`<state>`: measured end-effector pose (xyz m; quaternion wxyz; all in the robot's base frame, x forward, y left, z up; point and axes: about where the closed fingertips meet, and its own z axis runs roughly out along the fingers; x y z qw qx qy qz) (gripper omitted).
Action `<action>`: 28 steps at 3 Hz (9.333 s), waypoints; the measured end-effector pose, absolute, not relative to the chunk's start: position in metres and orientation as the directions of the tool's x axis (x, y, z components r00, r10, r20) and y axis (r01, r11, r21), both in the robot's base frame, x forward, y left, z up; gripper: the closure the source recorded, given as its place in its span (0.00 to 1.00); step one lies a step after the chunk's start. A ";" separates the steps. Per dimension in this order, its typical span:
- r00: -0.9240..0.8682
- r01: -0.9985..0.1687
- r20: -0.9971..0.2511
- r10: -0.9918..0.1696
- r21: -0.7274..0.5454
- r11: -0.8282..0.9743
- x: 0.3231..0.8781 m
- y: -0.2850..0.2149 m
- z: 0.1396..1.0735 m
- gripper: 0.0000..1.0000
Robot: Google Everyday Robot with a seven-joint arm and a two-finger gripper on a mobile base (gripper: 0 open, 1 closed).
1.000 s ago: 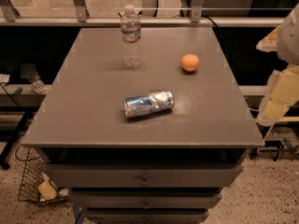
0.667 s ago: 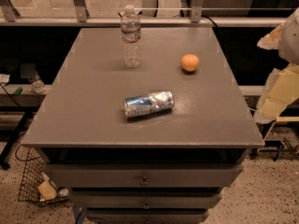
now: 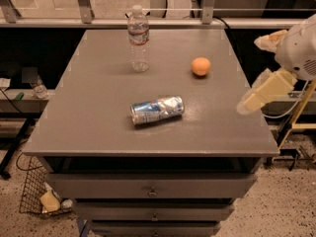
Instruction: Move water bottle near redbull can
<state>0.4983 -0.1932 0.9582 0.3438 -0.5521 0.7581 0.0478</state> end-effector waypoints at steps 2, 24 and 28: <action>-0.058 -0.809 -0.724 -0.688 -0.369 0.457 0.590 -0.181 0.970 0.00; -0.153 -0.886 -0.857 -0.491 -0.102 0.452 0.665 -0.027 0.997 1.00; -0.129 -0.881 -0.915 -0.382 -0.071 0.468 0.620 0.005 0.969 1.00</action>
Offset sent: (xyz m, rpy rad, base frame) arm 0.0648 0.0119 0.0067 0.1320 -0.1152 -0.0022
